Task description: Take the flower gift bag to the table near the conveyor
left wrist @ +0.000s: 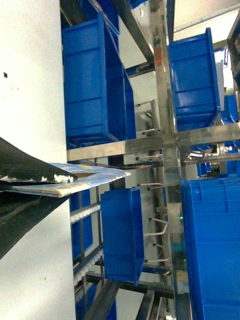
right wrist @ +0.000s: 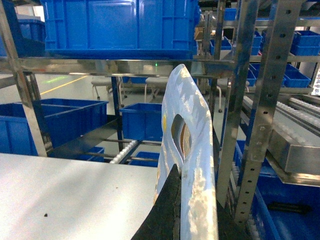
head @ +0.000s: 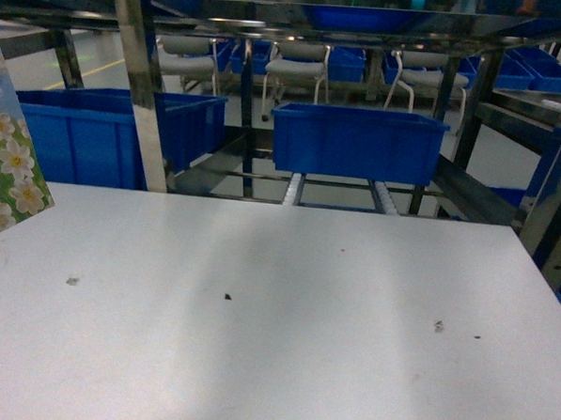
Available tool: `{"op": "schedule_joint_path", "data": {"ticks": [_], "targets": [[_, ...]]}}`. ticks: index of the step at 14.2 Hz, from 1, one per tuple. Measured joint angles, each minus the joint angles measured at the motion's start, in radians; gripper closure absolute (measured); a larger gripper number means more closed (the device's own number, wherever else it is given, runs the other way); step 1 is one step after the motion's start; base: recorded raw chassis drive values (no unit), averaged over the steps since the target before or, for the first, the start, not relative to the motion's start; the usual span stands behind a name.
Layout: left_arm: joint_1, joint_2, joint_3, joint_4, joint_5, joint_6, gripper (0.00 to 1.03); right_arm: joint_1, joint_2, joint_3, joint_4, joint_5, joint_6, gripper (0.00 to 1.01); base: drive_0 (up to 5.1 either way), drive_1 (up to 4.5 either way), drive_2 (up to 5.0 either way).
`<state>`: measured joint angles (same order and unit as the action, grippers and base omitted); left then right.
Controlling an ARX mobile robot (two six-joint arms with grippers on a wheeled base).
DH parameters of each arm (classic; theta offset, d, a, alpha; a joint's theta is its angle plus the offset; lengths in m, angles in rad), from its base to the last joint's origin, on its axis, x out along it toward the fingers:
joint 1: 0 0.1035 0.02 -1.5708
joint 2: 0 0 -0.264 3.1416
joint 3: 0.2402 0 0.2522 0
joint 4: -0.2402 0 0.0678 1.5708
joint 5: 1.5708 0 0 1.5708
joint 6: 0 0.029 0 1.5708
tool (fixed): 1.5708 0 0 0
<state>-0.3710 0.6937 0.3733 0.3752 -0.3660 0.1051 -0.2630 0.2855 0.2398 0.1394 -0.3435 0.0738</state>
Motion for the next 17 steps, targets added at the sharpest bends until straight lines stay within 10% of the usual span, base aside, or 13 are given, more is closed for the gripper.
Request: {"op": "schedule_joint_path", "data": {"ticks": [17], "targets": [[0.006,-0.002,0.0,-0.001,-0.009,0.0,1.01,0.0,-0.002,0.0,0.003,-0.006,0.0,0.99,-4.1,1.96,2.0]]}}
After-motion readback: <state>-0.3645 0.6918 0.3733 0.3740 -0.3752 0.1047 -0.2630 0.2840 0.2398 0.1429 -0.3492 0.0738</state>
